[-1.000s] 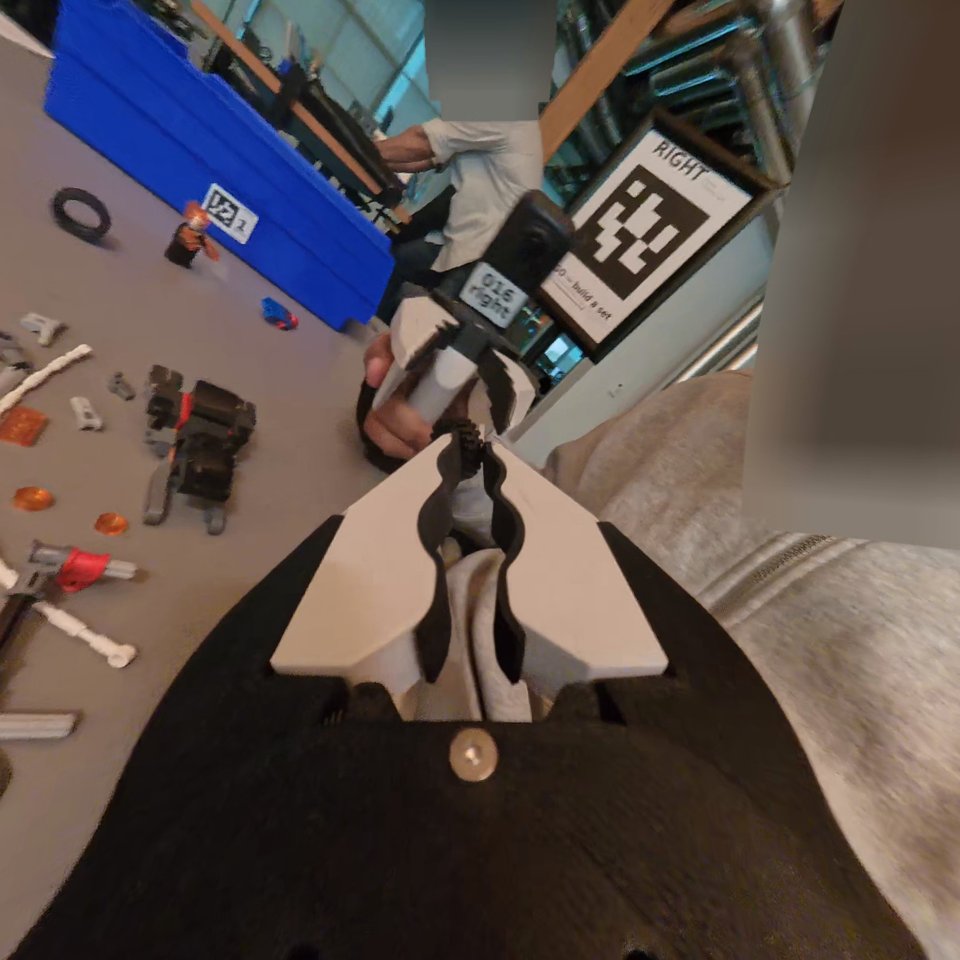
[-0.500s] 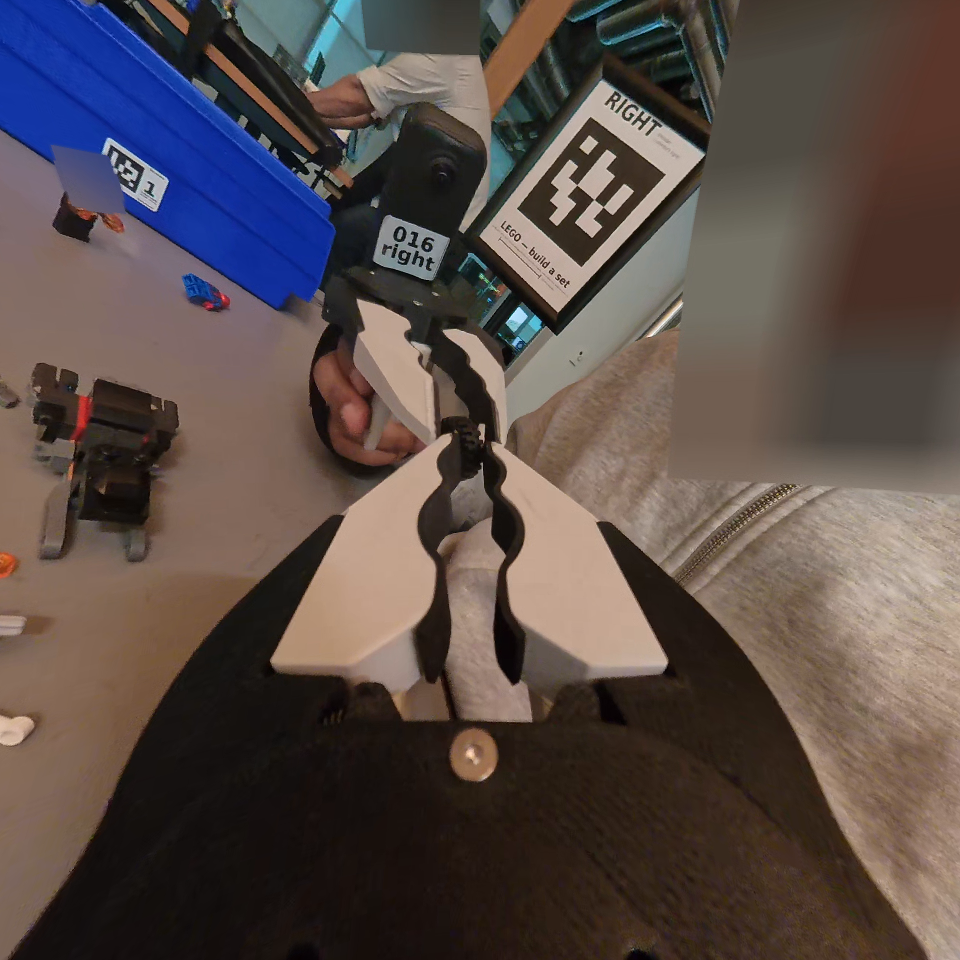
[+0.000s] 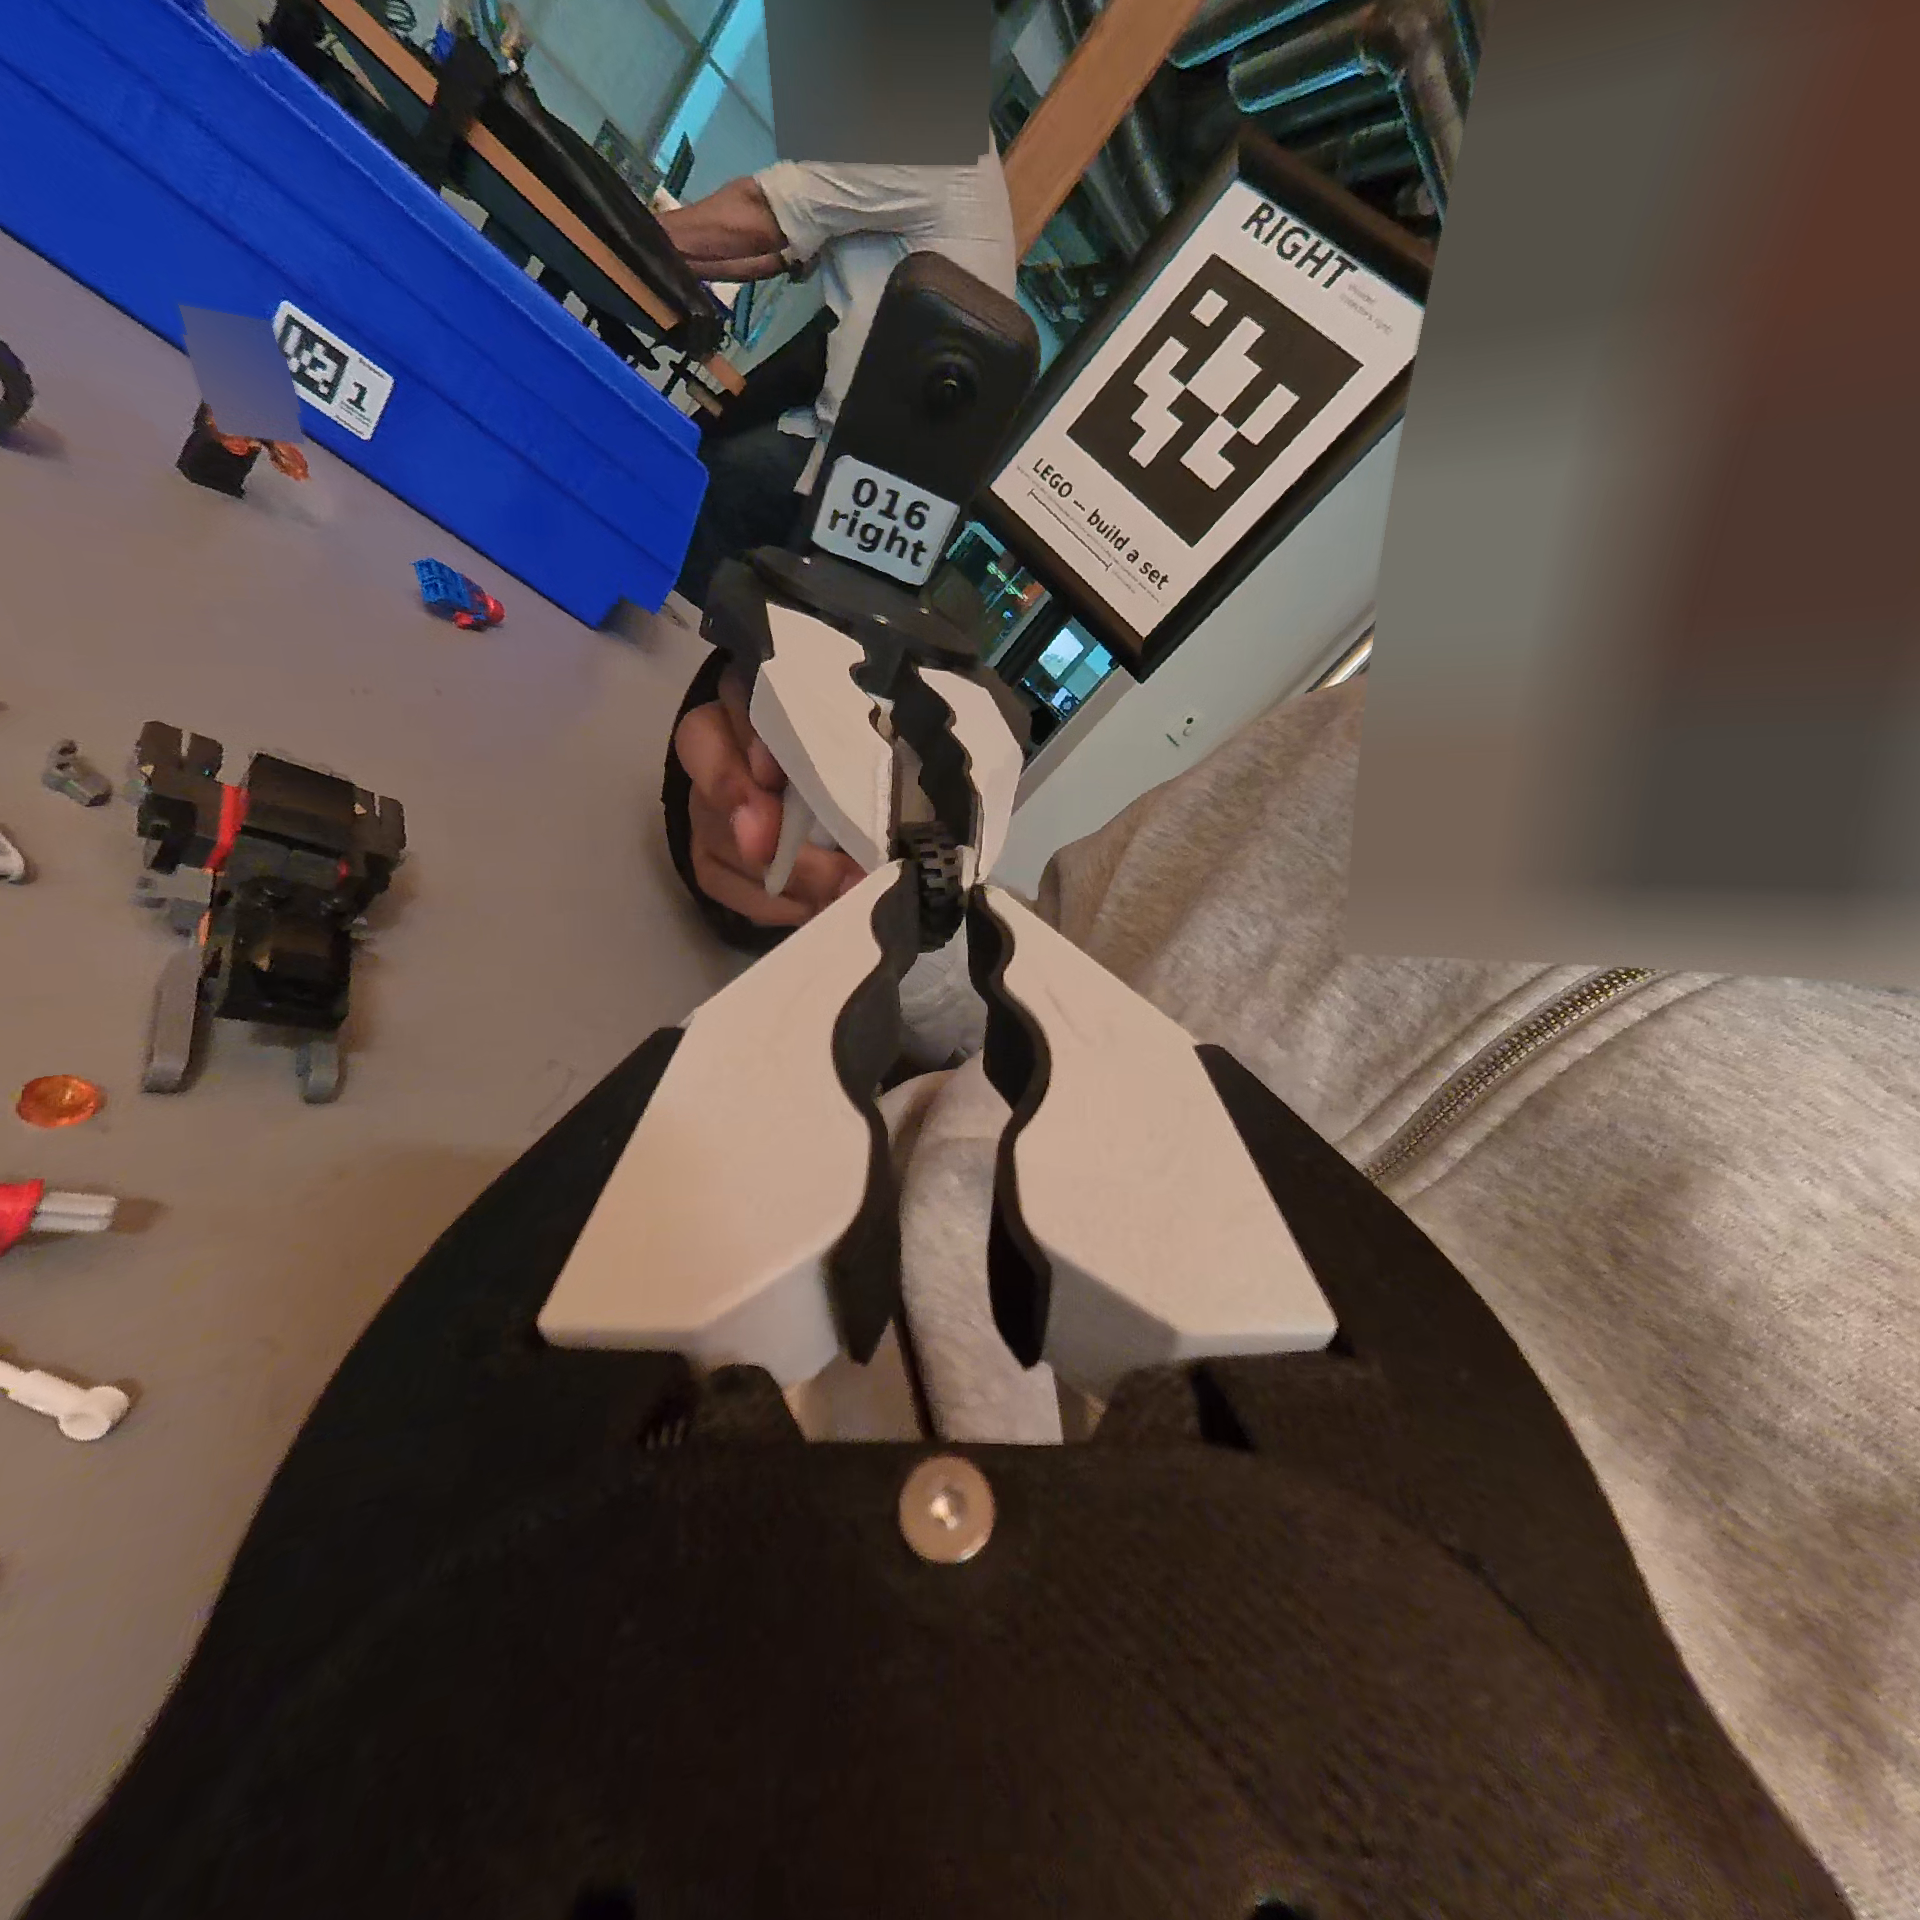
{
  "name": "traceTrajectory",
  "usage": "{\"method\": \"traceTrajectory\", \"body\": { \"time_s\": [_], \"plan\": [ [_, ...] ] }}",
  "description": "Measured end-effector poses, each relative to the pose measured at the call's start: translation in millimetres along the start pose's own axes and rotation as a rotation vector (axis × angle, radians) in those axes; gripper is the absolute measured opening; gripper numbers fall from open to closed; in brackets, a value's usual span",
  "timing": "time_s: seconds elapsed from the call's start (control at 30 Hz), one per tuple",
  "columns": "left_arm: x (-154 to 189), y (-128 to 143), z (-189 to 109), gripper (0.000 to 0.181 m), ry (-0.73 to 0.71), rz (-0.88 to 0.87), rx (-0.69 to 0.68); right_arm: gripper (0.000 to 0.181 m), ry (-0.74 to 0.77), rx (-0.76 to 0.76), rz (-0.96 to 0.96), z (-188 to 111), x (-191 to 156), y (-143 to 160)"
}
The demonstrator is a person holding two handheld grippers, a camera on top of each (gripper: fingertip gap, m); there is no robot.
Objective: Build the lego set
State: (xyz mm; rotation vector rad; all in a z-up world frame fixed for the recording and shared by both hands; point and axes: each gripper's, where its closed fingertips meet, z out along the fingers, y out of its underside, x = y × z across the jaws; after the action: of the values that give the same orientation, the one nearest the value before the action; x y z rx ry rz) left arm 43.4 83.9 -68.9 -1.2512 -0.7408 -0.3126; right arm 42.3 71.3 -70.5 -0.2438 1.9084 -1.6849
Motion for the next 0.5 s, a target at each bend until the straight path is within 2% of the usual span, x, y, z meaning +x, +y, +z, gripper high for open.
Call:
{"method": "traceTrajectory", "body": {
  "time_s": [0.5],
  "plan": [
    [-11,3,0,0.005,-0.082,0.022,-0.030,0.011,0.049,-0.065,0.041,-1,8,9]
  ]
}}
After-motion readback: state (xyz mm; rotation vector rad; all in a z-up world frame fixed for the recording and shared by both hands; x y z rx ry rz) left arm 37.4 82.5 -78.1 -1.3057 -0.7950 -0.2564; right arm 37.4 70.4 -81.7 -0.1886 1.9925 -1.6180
